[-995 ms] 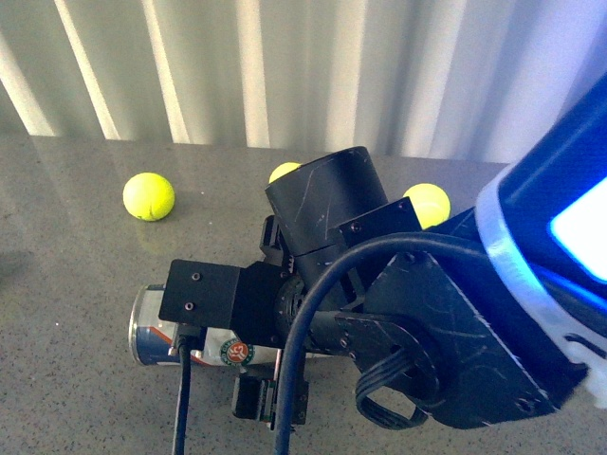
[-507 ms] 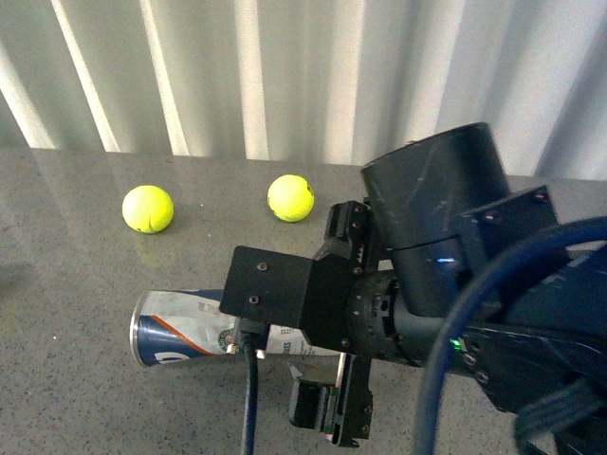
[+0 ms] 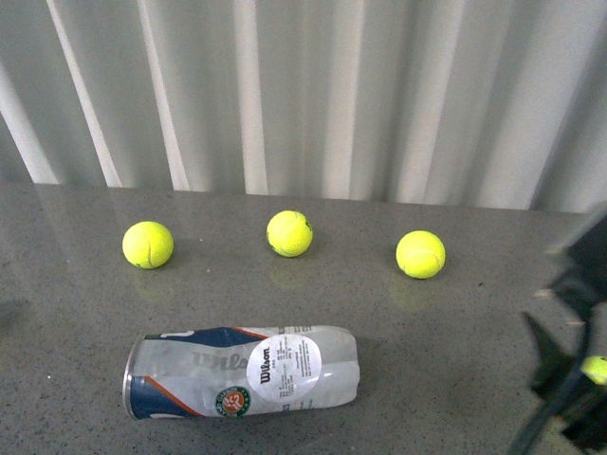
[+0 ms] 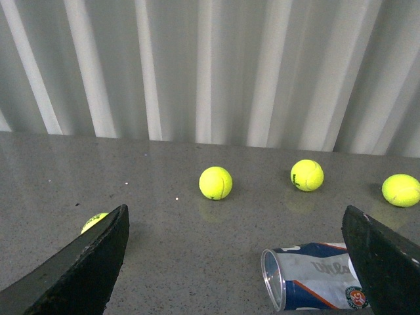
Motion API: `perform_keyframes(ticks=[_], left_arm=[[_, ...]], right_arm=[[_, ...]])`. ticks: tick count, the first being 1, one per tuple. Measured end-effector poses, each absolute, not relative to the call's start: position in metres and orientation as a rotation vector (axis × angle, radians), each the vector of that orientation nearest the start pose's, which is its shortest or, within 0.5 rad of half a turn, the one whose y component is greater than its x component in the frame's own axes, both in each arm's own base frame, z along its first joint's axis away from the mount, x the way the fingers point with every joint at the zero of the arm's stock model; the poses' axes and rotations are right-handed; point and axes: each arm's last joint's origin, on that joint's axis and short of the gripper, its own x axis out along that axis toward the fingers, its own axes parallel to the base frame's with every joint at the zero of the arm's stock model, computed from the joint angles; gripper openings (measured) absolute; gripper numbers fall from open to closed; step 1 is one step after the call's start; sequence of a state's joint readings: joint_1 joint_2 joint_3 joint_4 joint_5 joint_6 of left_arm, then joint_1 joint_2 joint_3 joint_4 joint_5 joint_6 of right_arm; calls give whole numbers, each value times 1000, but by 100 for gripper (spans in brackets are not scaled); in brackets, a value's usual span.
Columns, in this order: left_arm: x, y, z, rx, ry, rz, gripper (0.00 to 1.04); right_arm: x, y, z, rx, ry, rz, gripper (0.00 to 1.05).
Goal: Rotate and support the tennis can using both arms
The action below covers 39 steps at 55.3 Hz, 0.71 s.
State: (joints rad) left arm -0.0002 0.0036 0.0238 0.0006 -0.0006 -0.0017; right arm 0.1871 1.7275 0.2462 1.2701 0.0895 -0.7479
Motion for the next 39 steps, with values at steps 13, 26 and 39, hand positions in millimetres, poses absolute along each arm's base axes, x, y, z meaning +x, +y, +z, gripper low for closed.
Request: perform_keyframes(ticks=[13,26,39], left_arm=[[96,0,171,-2,-21,0,98],[96,0,172,-2,-22,0,98],[96,0,172,-2,-22,0,98]], right_arm=[[205,16,107,-716,166,20,97],[201,14,104,-717,183,19,97],[196,12,102,-717,200,25,74]])
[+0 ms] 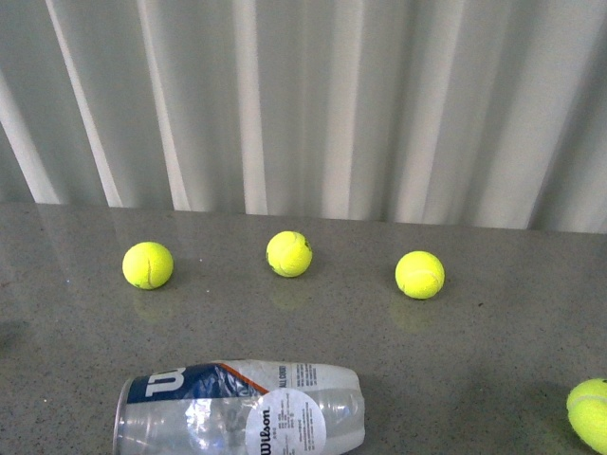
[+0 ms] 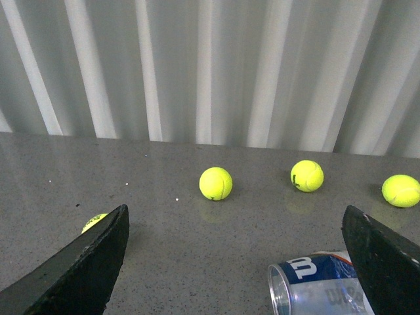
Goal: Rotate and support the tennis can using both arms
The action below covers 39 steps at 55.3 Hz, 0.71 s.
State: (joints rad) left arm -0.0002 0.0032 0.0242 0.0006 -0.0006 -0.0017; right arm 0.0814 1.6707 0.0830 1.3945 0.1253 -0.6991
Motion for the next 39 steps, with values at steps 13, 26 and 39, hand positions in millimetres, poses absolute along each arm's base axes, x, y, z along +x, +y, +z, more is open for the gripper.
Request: perform_keyframes(ticks=[13,26,39], left_arm=[[96,0,171,-2,-21,0,98],[96,0,171,-2,-20,1,98],[96,0,172,-2,-22,1,98]], right_arm=[[190,9,99,-705,218,38,35],[134,-27,128,-139,312,18,3],[97,-12,165,-38,-20,-5,3]])
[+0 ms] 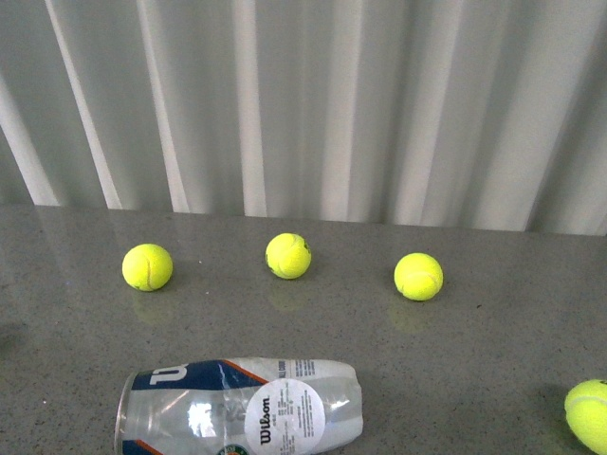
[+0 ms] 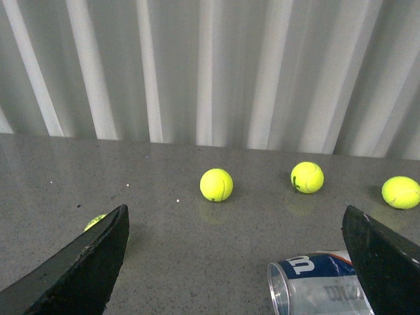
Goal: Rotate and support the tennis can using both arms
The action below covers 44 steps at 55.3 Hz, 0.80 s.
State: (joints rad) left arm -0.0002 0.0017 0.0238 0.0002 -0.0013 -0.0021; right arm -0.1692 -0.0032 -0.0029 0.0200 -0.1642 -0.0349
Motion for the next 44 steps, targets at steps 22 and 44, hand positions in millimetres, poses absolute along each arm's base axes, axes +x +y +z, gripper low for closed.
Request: perform_keyframes(ticks=[22,44], left_arm=[[96,0,172,-2,-23,0,98],[96,0,172,-2,-23,0,98]], right_arm=[[98,0,164,-13,5,-3,3],[98,0,164,-12,5,-3,53]])
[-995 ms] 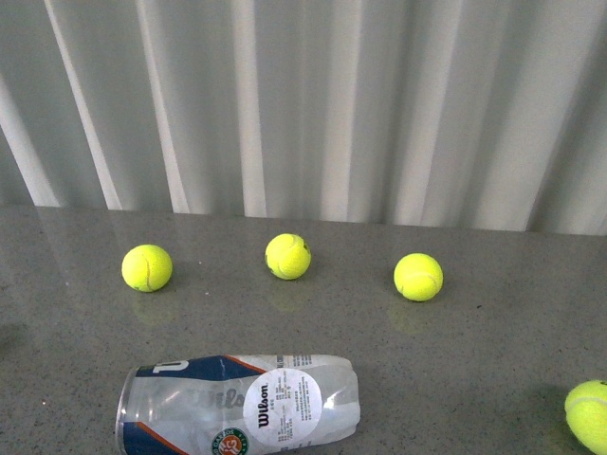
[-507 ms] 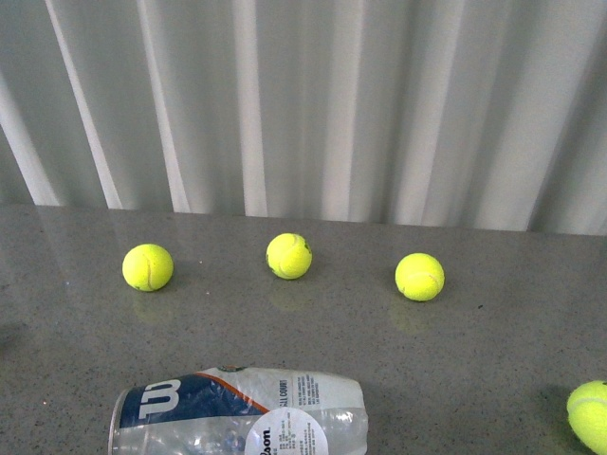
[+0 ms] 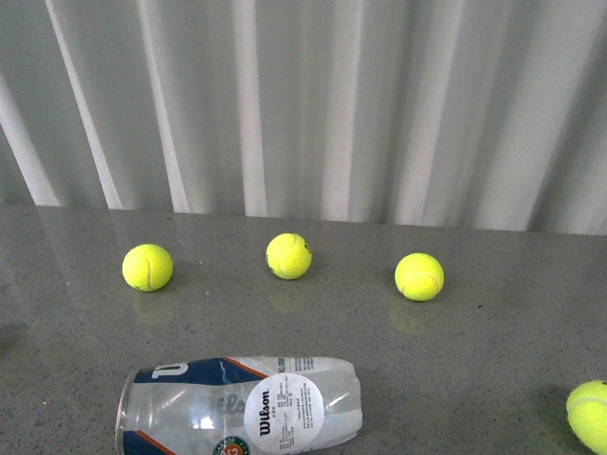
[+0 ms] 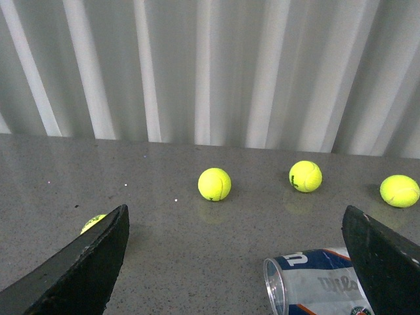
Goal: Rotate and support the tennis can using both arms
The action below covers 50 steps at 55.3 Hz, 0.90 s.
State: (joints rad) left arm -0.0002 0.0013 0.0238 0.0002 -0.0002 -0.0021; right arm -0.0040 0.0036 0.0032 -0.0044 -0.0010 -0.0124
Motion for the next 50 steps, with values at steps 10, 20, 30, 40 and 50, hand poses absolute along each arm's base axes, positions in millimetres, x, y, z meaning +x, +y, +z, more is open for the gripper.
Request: perform_keyframes(ticks=[10,20,30,40,50], left_arm=[[97,0,170,-30,69,-39,98],[113,-8,202,-133,411,-123,98],[173,-25,244,-138,341,-261,98],[246,-66,176,-68,635,-455,98],[269,-71,122,-53,723,-477,98]], right_arm=[[98,0,164,-12,4,-3,93],[98,0,164,-10,4,-3,97],[98,0,164,-10,4,-3,97],[98,0,164,-10,4,-3,97],[98,0,164,-10,4,-3,97]])
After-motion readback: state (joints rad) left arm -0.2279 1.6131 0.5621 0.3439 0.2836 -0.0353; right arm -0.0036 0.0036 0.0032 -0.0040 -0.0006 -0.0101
